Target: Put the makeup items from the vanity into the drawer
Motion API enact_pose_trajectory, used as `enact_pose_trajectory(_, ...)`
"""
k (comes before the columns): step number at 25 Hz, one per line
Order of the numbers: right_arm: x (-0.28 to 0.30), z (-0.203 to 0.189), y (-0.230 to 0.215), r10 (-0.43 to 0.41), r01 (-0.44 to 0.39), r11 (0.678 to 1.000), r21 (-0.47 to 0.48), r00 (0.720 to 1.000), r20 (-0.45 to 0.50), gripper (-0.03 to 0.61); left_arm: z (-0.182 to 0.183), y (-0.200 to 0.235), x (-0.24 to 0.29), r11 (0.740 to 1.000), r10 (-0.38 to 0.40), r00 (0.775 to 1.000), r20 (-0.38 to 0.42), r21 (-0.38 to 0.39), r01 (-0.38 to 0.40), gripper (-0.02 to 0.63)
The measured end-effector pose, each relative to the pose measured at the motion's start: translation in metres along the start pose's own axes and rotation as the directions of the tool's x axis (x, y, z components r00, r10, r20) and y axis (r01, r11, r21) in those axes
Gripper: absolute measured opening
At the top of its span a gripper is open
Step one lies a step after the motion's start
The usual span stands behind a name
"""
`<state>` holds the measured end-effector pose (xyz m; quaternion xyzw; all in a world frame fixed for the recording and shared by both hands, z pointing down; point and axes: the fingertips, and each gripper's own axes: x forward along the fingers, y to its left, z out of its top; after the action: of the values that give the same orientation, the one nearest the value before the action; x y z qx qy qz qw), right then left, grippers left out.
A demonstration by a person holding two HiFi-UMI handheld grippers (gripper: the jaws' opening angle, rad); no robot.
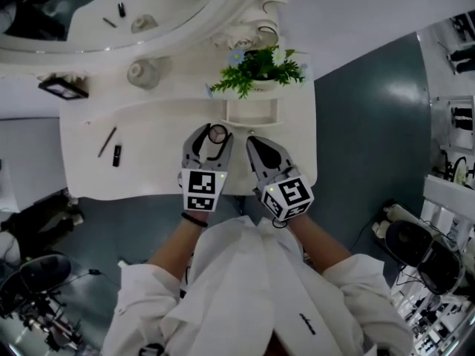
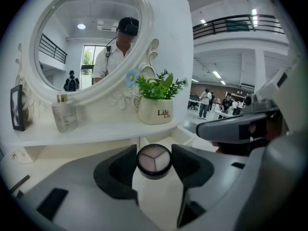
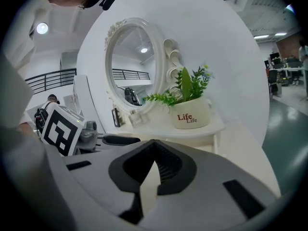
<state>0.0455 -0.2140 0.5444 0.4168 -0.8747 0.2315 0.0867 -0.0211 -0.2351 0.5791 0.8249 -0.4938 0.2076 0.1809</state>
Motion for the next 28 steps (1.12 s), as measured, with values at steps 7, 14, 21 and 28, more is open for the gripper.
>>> enact_pose_trajectory(7, -0.013, 0.008, -0.03, -0.041, 0.041, 0.999, 0.011, 0.999, 0.02, 0.017, 0.015, -0.024, 0.027, 0.999, -0.036, 0.999, 0.0, 0.014, 0.036, 0.244)
enact_pose_trajectory(14, -0.023, 0.014, -0.053, -0.057, 0.056, 0.998, 0.031, 0.998, 0.034, 0.017, 0.023, -0.042, 0.051, 0.999, -0.036, 0.999, -0.005, 0.009, 0.036, 0.244)
enact_pose_trajectory(21, -0.027, 0.011, -0.071, -0.066, 0.065, 0.997, 0.044, 0.997, 0.026, 0.017, 0.023, -0.048, 0.07, 1.0, -0.022, 0.999, -0.023, -0.004, 0.022, 0.244)
enact_pose_trajectory(28, -0.026, 0.01, -0.081, -0.069, 0.068, 0.996, 0.057, 0.997, 0.022, 0.017, 0.024, -0.049, 0.082, 1.0, -0.01, 0.999, -0.048, -0.001, 0.01, 0.245)
